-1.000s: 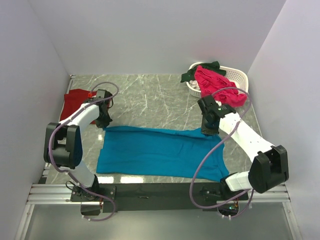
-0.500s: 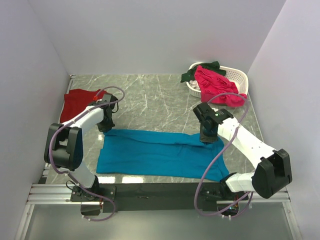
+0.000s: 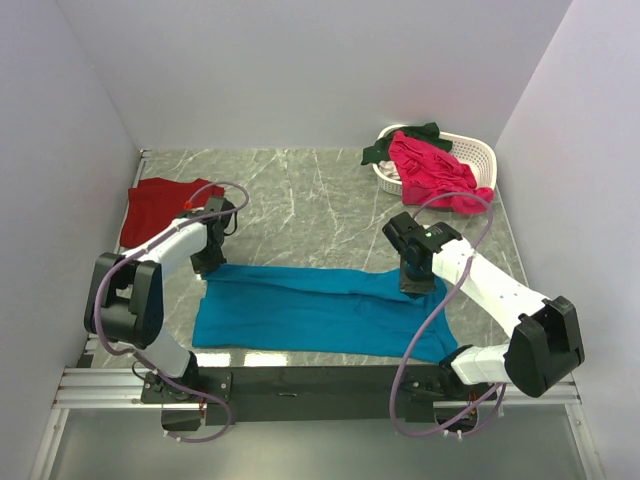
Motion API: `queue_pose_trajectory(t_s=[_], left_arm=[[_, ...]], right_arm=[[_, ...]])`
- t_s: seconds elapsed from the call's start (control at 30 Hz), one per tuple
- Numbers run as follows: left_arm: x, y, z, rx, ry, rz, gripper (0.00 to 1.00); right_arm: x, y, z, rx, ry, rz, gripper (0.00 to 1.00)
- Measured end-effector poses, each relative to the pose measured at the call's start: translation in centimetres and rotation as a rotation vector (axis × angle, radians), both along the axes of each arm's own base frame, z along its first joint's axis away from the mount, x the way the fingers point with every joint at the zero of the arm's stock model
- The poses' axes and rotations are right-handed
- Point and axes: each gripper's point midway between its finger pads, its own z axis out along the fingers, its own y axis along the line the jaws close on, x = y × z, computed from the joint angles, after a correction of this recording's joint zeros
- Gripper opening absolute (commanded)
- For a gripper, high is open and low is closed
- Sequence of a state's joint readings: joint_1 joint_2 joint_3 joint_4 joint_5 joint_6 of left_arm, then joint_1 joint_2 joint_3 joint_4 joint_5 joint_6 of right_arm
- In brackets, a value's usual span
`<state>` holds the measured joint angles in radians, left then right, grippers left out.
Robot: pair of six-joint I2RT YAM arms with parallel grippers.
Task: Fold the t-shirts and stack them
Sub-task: Fold the tshirt
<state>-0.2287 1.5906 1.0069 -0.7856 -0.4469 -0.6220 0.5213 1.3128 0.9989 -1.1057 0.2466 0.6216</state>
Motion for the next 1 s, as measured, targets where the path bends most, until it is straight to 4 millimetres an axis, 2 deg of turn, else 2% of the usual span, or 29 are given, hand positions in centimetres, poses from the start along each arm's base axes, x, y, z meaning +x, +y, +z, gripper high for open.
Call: queue_pose_trajectory(t_s=[0.23, 0.37, 0.4, 0.5, 0.57, 0.6, 0.73, 0.87, 1.0], left_arm=[[-0.8, 0.3, 0.0, 0.024, 0.017, 0.004, 0.01], [-1.2, 0.0, 0.0, 0.028, 0.030, -0.004, 0.06], [-1.5, -0.1, 0.0, 0.031, 0.038, -0.009, 0.16], [-2.1, -0.4, 0.1, 0.041, 0.062, -0.022, 0.35], [-2.4, -0.5, 0.4, 0.045, 0.075, -0.026, 0.43], [-2.5, -0.6, 0.5, 0.047, 0.082, -0.028, 0.50], [-2.9, -0.6, 1.2, 0.049, 0.096, -0.022, 0.63], [-2.7, -0.7, 2.8, 0.042, 0.082, -0.014, 0.66], [0.4, -1.9, 5.0, 0.010, -0.001, -0.020, 0.67]], right_arm=[[-0.6, 0.0, -0.2, -0.010, 0.019, 0.005, 0.00], [-1.0, 0.1, -0.3, -0.015, 0.027, 0.013, 0.00], [-1.1, 0.1, -0.4, -0.017, 0.031, 0.015, 0.00], [-1.5, -0.1, -0.6, -0.027, 0.045, 0.019, 0.00], [-1.8, -0.1, -0.6, -0.031, 0.052, 0.023, 0.00], [-1.9, -0.1, -0.7, -0.033, 0.054, 0.026, 0.00], [-2.7, -0.4, -1.2, -0.051, 0.081, 0.032, 0.39], [-3.7, -0.9, -1.2, -0.073, 0.118, 0.048, 0.52], [-2.7, -0.3, 0.1, -0.052, 0.087, 0.064, 0.54]])
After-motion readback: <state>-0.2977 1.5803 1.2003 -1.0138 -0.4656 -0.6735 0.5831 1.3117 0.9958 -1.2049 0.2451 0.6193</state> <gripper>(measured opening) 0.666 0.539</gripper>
